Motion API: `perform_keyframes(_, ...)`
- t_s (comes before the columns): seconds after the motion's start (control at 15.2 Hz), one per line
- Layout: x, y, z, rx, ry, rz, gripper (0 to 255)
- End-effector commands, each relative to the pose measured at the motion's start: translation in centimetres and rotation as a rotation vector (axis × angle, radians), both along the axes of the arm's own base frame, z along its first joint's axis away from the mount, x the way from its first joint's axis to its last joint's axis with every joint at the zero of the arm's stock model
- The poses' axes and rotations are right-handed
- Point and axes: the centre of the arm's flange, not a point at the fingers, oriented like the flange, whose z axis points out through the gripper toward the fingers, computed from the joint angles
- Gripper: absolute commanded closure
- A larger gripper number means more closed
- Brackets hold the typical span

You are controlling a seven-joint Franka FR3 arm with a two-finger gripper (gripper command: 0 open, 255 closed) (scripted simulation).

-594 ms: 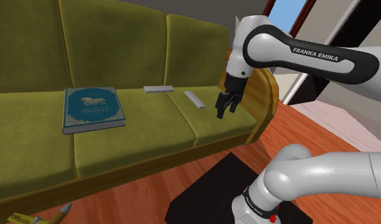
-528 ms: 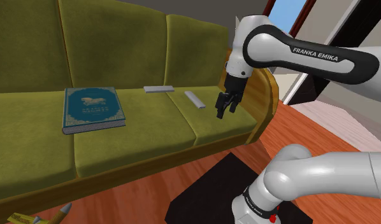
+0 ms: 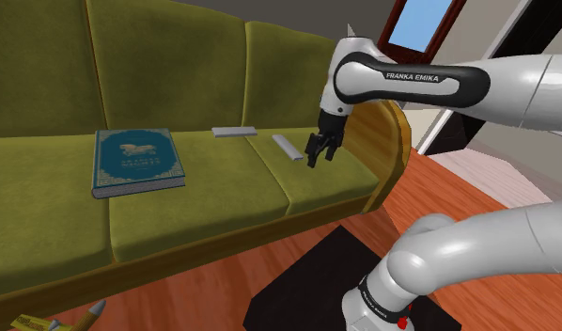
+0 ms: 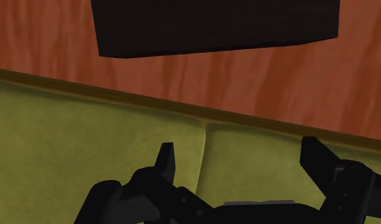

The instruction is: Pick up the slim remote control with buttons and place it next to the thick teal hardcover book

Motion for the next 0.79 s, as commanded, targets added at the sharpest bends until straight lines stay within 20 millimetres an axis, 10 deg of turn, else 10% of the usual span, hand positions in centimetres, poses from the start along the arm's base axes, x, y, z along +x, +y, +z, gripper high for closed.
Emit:
perform_keyframes(0.0,2.2,-1.5,-0.9,-0.003,-0.009,-0.004,0)
perform_keyframes(0.73,12.5,-9.4,-6.0,-0.012,-0.05,-0.027,0)
